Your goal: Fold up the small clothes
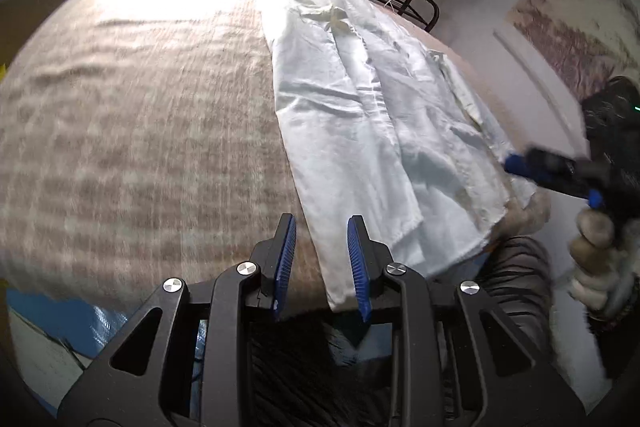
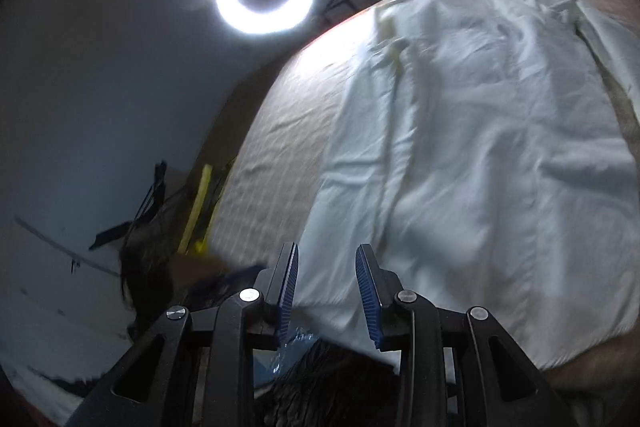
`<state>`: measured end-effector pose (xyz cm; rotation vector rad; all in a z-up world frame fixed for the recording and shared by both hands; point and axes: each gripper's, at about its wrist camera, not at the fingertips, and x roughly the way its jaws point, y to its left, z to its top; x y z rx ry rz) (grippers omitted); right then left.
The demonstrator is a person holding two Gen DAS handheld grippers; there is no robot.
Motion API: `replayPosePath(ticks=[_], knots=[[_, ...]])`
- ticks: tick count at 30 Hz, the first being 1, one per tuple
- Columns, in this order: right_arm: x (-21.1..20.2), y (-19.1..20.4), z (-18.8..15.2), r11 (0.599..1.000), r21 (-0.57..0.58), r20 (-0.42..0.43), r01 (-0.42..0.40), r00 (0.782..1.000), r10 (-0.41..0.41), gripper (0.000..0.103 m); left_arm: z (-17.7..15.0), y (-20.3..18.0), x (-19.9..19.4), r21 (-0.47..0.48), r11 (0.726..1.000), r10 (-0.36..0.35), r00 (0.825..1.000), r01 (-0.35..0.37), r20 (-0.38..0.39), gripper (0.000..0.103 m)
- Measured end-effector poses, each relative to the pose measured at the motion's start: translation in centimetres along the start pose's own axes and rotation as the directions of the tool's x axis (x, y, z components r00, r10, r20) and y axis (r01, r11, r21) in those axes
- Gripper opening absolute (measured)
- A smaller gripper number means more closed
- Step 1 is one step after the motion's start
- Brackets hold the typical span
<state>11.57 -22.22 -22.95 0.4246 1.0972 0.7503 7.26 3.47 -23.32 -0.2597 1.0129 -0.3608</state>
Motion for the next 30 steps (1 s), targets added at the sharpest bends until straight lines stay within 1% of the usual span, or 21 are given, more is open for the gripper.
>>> replayPosePath(ticks=[1, 3, 4, 6, 7, 9, 11, 12, 14, 16, 18, 20, 22, 24, 25, 26, 28, 30], knots=[[0.0, 0.7, -0.9, 0.999, -0.035, -0.003, 0.022, 1.000, -0.022, 0.032, 0.2, -0.2, 0.3, 0.017, 1.000, 0.010, 1.000, -0.010, 0.004, 0.025], [0.4, 1.1, -2.0, 0.996, -0.064, -0.014, 0.065, 0.998, -0.066, 0.031, 0.9, -0.7, 0.8, 0.043, 0.999, 0.020, 1.000, -0.021, 0.017, 0.025], [0.7, 1.0, -2.1, 0.995, -0.066, -0.017, 0.077, 0.997, -0.078, 0.029, 1.1, -1.0, 1.0, 0.060, 0.998, 0.021, 0.999, -0.022, 0.025, 0.025], [1.7, 0.5, -2.3, 0.993, -0.056, -0.014, 0.101, 0.995, -0.102, 0.027, 1.6, -2.3, 1.9, 0.131, 0.991, 0.021, 0.999, -0.025, 0.038, 0.025], [2.3, 0.2, -2.2, 0.993, -0.050, -0.009, 0.106, 0.994, -0.106, 0.025, 1.7, -2.6, 2.3, 0.155, 0.987, 0.024, 0.999, -0.029, 0.035, 0.022], [3.6, -0.2, -2.0, 0.991, -0.042, -0.012, 0.131, 0.991, -0.131, 0.023, 1.3, -3.1, 3.9, 0.201, 0.979, 0.042, 0.999, -0.039, -0.009, 0.018], [4.5, -0.8, -1.7, 0.988, -0.027, -0.027, 0.151, 0.988, -0.152, 0.023, 0.1, -3.1, 4.8, 0.222, 0.974, 0.056, 0.998, -0.046, -0.037, 0.018], [4.7, -0.9, -1.8, 0.987, -0.030, -0.031, 0.159, 0.987, -0.160, 0.023, -0.6, -3.0, 5.0, 0.234, 0.971, 0.064, 0.997, -0.053, -0.040, 0.018], [4.9, -1.0, -2.1, 0.980, -0.048, -0.036, 0.192, 0.980, -0.194, 0.023, -2.0, -3.3, 4.6, 0.277, 0.958, 0.076, 0.997, -0.073, -0.001, 0.018], [4.9, -1.7, -2.7, 0.975, -0.042, -0.060, 0.220, 0.973, -0.223, 0.023, -3.0, -3.5, 4.2, 0.312, 0.946, 0.088, 0.996, -0.087, 0.013, 0.018], [4.9, -2.6, -3.3, 0.971, -0.022, -0.091, 0.237, 0.967, -0.238, 0.023, -3.2, -3.4, 3.9, 0.317, 0.945, 0.086, 0.996, -0.084, 0.006, 0.018], [4.6, -3.5, -3.7, 0.968, -0.008, -0.115, 0.251, 0.961, -0.250, 0.023, -2.8, -3.4, 3.7, 0.314, 0.946, 0.091, 0.996, -0.081, -0.018, 0.018], [3.1, -3.6, -3.7, 0.968, -0.007, -0.090, 0.250, 0.964, -0.250, 0.024, -2.3, -3.6, 3.1, 0.304, 0.949, 0.095, 0.995, -0.082, -0.027, 0.018], [1.0, -3.6, -3.3, 0.971, -0.002, -0.038, 0.239, 0.970, -0.239, 0.026, -1.5, -4.2, 2.3, 0.296, 0.952, 0.082, 0.997, -0.076, -0.008, 0.018], [-0.2, -3.6, -3.1, 0.972, 0.003, -0.007, 0.236, 0.972, -0.236, 0.032, -1.2, -4.5, 1.9, 0.294, 0.953, 0.073, 0.997, -0.070, 0.001, 0.018], [-1.5, -3.6, -3.0, 0.972, 0.007, 0.023, 0.234, 0.972, -0.234, 0.036, -0.8, -4.9, 1.6, 0.291, 0.955, 0.066, 0.998, -0.067, 0.013, 0.018], [-4.1, -3.9, -2.4, 0.966, 0.011, 0.083, 0.259, 0.962, -0.259, 0.036, 0.1, -6.0, 0.8, 0.271, 0.962, 0.029, 0.999, -0.038, 0.037, 0.018], [-6.2, -4.4, -2.1, 0.959, 0.023, 0.125, 0.281, 0.951, -0.282, 0.037, 0.8, -7.2, 0.5, 0.252, 0.968, -0.012, 0.999, -0.002, 0.051, 0.018]])
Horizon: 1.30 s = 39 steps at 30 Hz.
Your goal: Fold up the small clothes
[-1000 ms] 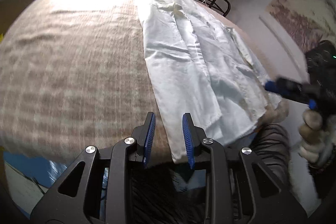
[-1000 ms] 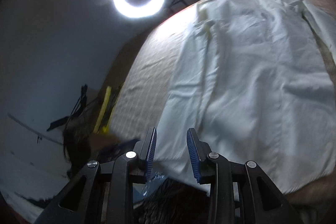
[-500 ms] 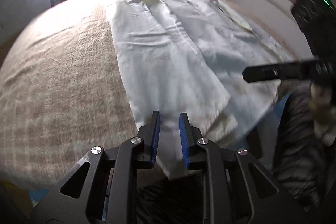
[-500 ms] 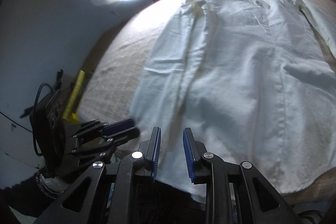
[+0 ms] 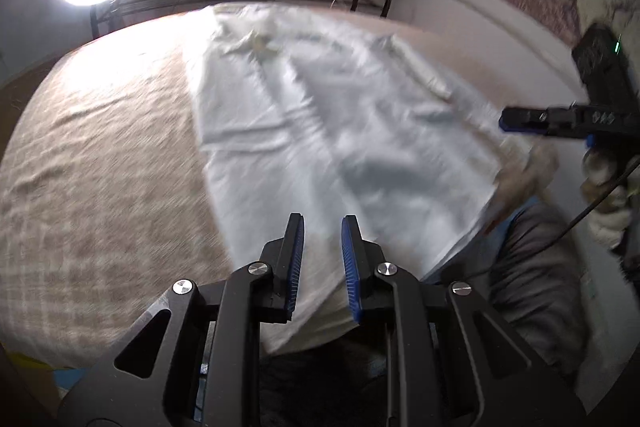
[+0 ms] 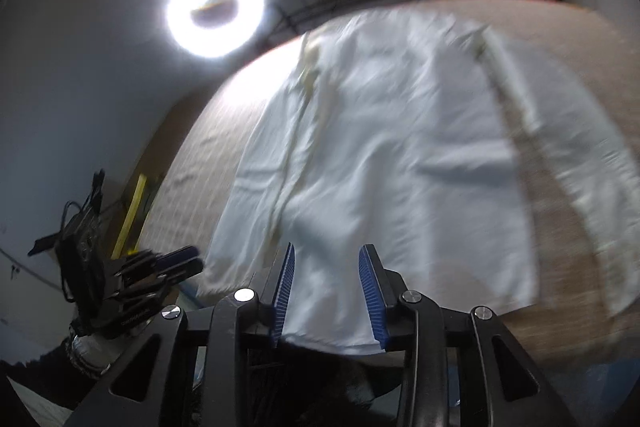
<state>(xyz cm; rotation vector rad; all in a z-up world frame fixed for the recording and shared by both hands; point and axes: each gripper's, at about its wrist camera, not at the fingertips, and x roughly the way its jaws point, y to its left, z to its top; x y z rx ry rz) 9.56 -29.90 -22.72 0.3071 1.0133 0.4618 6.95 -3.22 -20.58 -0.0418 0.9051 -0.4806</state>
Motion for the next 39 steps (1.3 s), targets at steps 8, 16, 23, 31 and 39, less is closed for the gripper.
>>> replayPosePath(ticks=[8, 16, 23, 31, 39], knots=[[-5.9, -6.6, 0.9, 0.987, 0.128, 0.129, 0.096, 0.985, -0.112, 0.042, 3.5, -4.2, 1.0, -0.010, 0.994, -0.112, 0.993, 0.112, 0.036, 0.033], [-9.5, -16.7, 0.4, 0.917, 0.300, 0.127, 0.264, 0.941, -0.313, 0.053, 4.4, -6.4, 3.0, -0.007, 0.991, -0.136, 0.991, 0.136, 0.015, 0.033], [-9.6, -23.8, -0.7, 0.851, 0.438, 0.066, 0.290, 0.934, -0.351, 0.053, 4.3, -6.6, 4.0, -0.031, 0.990, -0.135, 0.991, 0.134, -0.007, 0.033], [-6.7, -26.4, -0.7, 0.821, 0.524, 0.017, 0.229, 0.960, -0.278, 0.021, 4.3, -5.6, 4.0, -0.049, 0.991, -0.124, 0.992, 0.123, -0.006, 0.033], [-7.4, -22.1, 1.8, 0.876, 0.432, 0.092, 0.215, 0.956, -0.280, 0.002, 4.6, -4.6, 4.3, -0.077, 0.989, -0.127, 0.992, 0.126, -0.006, 0.033]])
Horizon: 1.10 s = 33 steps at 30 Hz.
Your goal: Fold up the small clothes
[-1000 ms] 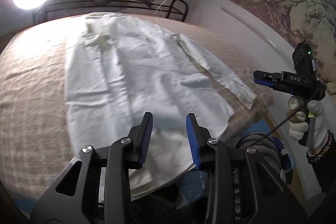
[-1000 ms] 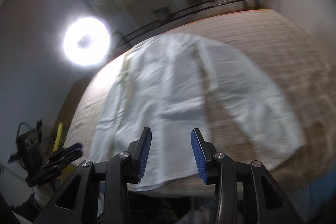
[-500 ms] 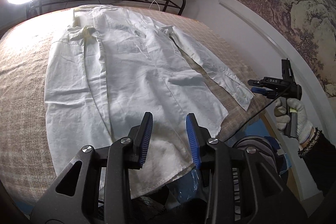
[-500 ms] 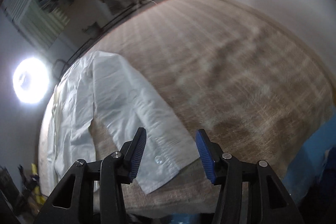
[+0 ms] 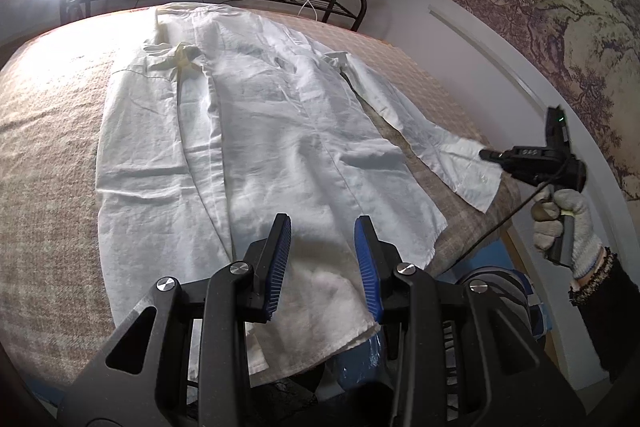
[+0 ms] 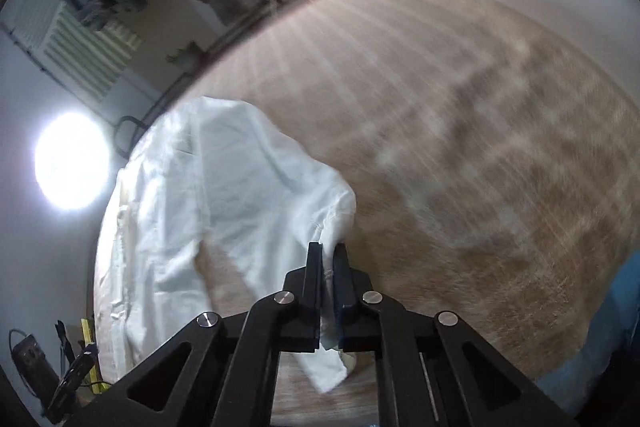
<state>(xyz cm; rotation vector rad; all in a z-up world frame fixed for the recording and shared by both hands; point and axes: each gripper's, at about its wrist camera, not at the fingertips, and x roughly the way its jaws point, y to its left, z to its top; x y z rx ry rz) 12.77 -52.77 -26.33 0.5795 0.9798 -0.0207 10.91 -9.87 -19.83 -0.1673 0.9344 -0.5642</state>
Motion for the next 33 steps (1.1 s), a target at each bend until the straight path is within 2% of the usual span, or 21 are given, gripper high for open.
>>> replayPosePath(ticks=[3, 7, 10, 12, 15, 17, 18, 19, 20, 22, 25, 29, 33], knots=[[-1.2, 3.8, 0.0, 0.995, -0.100, 0.031, -0.019, 0.999, 0.022, 0.002, 0.2, 0.1, 0.0, -0.004, 1.000, -0.005, 1.000, 0.005, 0.006, 0.033], [-2.1, 9.3, -1.4, 0.966, -0.253, 0.042, -0.047, 0.997, 0.059, 0.002, 0.3, 0.3, 0.0, -0.017, 1.000, -0.009, 1.000, 0.010, 0.010, 0.033], [-1.9, 13.9, -3.8, 0.918, -0.383, 0.010, -0.099, 0.994, 0.111, 0.002, 0.3, 0.6, 0.0, -0.032, 0.999, -0.014, 1.000, 0.015, 0.010, 0.033], [-1.1, 17.2, -6.1, 0.861, -0.484, -0.064, -0.157, 0.987, 0.144, 0.002, 0.4, 0.8, 0.2, -0.047, 0.999, -0.020, 1.000, 0.021, 0.008, 0.033], [0.7, 20.0, -9.3, 0.788, -0.586, -0.155, -0.190, 0.980, 0.121, 0.003, 0.5, 0.7, 0.7, -0.055, 0.998, -0.043, 0.999, 0.043, 0.005, 0.033], [1.9, 20.7, -10.7, 0.753, -0.624, -0.219, -0.207, 0.972, 0.086, 0.010, 0.6, 0.4, 1.2, -0.050, 0.997, -0.061, 0.998, 0.061, -0.003, 0.033], [2.1, 20.6, -10.9, 0.752, -0.627, -0.226, -0.202, 0.971, 0.073, 0.016, 0.6, 0.3, 1.5, -0.050, 0.996, -0.074, 0.997, 0.073, -0.010, 0.033], [2.2, 20.4, -10.6, 0.759, -0.616, -0.239, -0.211, 0.968, 0.075, 0.029, 0.6, 0.1, 1.9, -0.049, 0.995, -0.086, 0.996, 0.085, -0.019, 0.033], [2.1, 20.1, -10.0, 0.769, -0.595, -0.252, -0.234, 0.963, 0.098, 0.032, 0.5, -0.1, 2.5, -0.047, 0.994, -0.099, 0.995, 0.098, -0.033, 0.033], [1.6, 19.5, -8.8, 0.783, -0.557, -0.267, -0.275, 0.953, 0.145, 0.032, 0.5, -0.5, 3.4, -0.045, 0.993, -0.112, 0.992, 0.110, -0.052, 0.042], [0.7, 19.1, -6.2, 0.787, -0.535, -0.257, -0.306, 0.947, 0.194, 0.035, 0.5, -1.3, 5.0, -0.031, 0.992, -0.122, 0.990, 0.120, -0.076, 0.043], [1.2, 19.7, -1.8, 0.807, -0.542, -0.181, -0.234, 0.970, 0.159, 0.038, 0.4, -1.9, 7.2, 0.004, 0.997, -0.077, 0.990, 0.078, -0.115, 0.043], [4.2, 21.0, 2.7, 0.839, -0.500, -0.158, -0.216, 0.975, 0.157, 0.038, 0.0, -1.9, 8.6, -0.005, 0.996, -0.089, 0.986, 0.089, -0.144, 0.043]])
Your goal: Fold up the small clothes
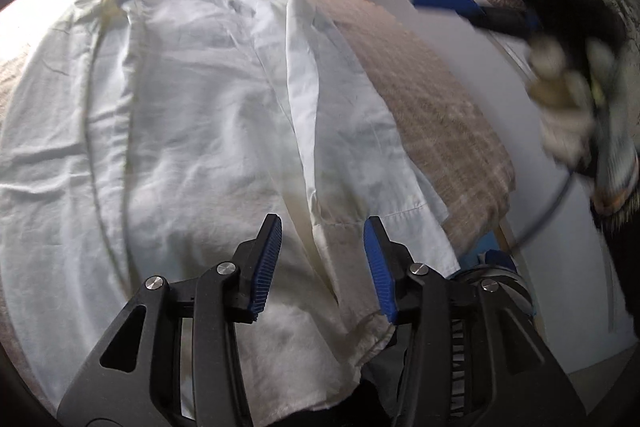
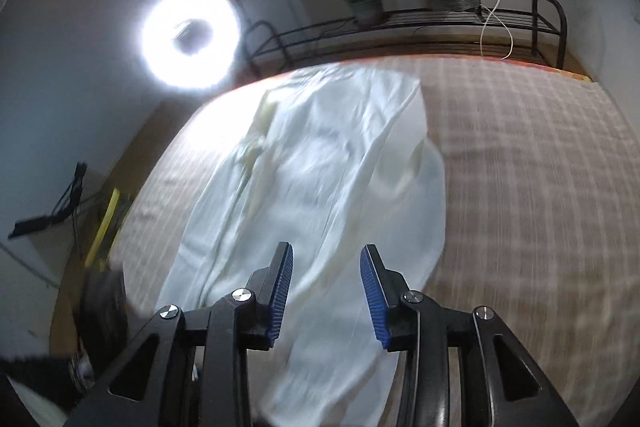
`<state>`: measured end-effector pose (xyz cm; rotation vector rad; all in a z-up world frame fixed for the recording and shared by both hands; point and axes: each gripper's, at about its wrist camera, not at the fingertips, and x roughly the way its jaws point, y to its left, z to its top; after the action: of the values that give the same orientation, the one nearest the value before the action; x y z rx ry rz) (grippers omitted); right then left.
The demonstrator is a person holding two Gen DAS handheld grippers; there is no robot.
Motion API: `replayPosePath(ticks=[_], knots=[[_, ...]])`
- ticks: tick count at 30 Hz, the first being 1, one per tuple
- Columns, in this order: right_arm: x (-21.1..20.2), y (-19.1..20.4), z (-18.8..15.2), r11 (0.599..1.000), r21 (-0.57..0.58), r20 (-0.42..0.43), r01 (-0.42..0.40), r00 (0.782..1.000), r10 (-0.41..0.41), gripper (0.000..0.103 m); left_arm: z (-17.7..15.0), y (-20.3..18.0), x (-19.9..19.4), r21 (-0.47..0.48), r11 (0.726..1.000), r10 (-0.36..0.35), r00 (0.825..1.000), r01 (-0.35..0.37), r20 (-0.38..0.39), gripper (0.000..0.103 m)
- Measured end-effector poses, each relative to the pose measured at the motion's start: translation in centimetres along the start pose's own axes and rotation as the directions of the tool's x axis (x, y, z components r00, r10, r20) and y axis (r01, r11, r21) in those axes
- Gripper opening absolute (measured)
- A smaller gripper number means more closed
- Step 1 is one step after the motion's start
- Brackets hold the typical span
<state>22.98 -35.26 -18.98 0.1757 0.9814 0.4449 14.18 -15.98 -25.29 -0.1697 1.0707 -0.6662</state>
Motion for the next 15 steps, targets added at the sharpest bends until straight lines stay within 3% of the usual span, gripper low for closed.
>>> replayPosePath(ticks=[2, 4, 9, 12, 15], knots=[[1.7, -0.8, 2.4, 1.000, 0.026, -0.001, 0.007, 1.000, -0.007, 0.038, -0.1, 0.0, 0.5, 0.008, 1.000, -0.006, 1.000, 0.006, -0.007, 0.036], [3.7, -1.8, 4.6, 0.998, 0.055, -0.011, 0.004, 1.000, -0.003, 0.038, -0.2, -0.2, 1.0, 0.025, 1.000, -0.008, 1.000, 0.008, -0.021, 0.006], [9.5, -3.8, 9.0, 0.986, 0.103, -0.075, 0.128, 0.990, -0.121, 0.038, -0.5, -0.4, 1.5, 0.039, 0.999, -0.036, 0.999, 0.036, -0.016, 0.003], [12.5, -4.7, 10.3, 0.979, 0.121, -0.125, 0.165, 0.981, -0.150, 0.036, -0.5, -0.2, 1.4, 0.019, 0.998, -0.062, 0.998, 0.062, -0.015, 0.003], [15.1, -5.2, 10.8, 0.976, 0.128, -0.158, 0.178, 0.975, -0.157, 0.011, -0.5, 0.0, 1.5, -0.005, 0.995, -0.096, 0.995, 0.096, -0.018, 0.002]])
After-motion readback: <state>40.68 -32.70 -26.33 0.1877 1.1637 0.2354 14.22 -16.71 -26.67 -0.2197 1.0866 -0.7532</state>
